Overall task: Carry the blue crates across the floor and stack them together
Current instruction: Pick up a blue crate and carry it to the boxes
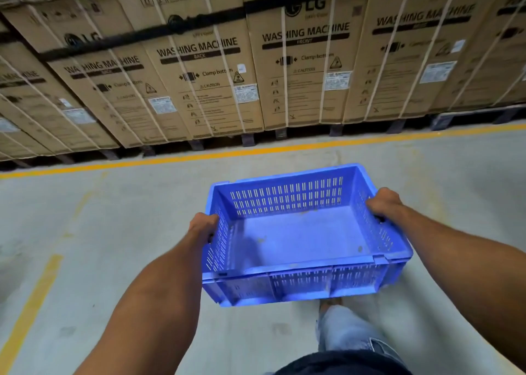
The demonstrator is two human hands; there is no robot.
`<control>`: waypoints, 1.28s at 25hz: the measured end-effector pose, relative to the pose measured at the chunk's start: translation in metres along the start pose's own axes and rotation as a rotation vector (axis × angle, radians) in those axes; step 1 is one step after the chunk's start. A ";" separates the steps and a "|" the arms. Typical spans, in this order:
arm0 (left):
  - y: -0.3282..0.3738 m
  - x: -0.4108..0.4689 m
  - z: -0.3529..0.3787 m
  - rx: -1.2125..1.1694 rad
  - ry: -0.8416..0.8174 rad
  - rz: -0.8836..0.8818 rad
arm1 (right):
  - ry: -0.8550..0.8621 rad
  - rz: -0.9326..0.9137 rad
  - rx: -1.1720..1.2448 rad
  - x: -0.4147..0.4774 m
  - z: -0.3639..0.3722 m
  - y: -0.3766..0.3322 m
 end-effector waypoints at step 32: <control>0.148 0.672 0.536 -0.015 0.206 0.357 | 0.204 -0.088 -0.075 0.624 0.541 -0.153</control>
Point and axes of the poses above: each hand's wrist, its own x-axis towards the middle knuckle, its own z-axis out of the palm, y = z × x, the point moved 8 cm from there along x, towards the middle knuckle, and after that the axes turned 15 degrees about y, right-handed, at the moved point
